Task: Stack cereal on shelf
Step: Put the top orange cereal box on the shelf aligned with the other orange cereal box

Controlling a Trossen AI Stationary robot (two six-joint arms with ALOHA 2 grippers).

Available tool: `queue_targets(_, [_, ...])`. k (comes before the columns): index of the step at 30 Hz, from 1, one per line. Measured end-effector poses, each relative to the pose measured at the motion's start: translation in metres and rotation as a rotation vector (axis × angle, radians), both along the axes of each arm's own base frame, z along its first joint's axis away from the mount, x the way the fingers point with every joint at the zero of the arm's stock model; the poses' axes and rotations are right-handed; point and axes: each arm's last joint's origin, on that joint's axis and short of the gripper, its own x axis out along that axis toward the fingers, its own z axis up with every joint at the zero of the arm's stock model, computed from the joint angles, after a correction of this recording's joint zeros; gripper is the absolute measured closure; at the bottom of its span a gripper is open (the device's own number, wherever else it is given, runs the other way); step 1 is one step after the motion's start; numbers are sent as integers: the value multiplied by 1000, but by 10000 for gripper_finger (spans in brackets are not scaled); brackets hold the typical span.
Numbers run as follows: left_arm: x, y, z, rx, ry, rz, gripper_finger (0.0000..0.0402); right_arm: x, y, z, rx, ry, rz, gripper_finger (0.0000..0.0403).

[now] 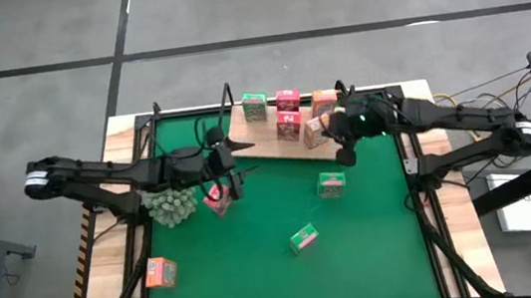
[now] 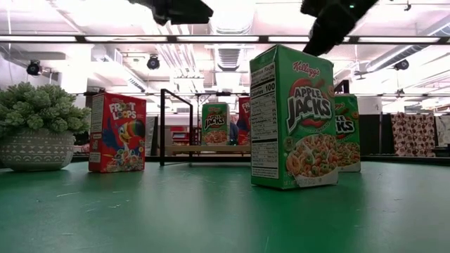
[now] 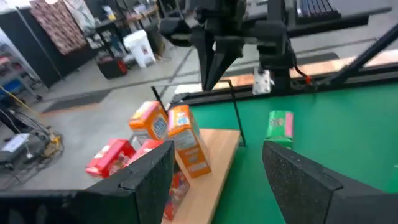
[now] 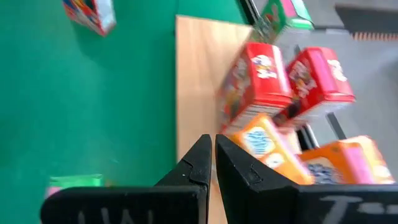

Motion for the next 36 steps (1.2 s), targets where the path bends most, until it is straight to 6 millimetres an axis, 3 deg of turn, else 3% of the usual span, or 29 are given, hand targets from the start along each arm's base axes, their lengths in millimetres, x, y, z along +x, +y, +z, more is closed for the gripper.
queue_targets(9, [-17, 1, -4, 34, -29, -2, 174, 20, -54, 20, 78, 164, 37, 390])
queue_targets(14, [-16, 1, -6, 68, -10, -9, 174, 28, -78, 17, 156, 221, 60, 390])
queue_targets(19, [-15, 1, -6, 95, 0, -13, 174, 34, -91, 7, 212, 294, 40, 375])
queue_targets(28, [-16, 4, -5, 131, 5, 69, 174, 43, -97, -2, 278, 384, 24, 234])
queue_targets(36, [-16, 4, -2, 162, 10, 70, 174, 40, -99, 1, 151, 449, -14, 117])
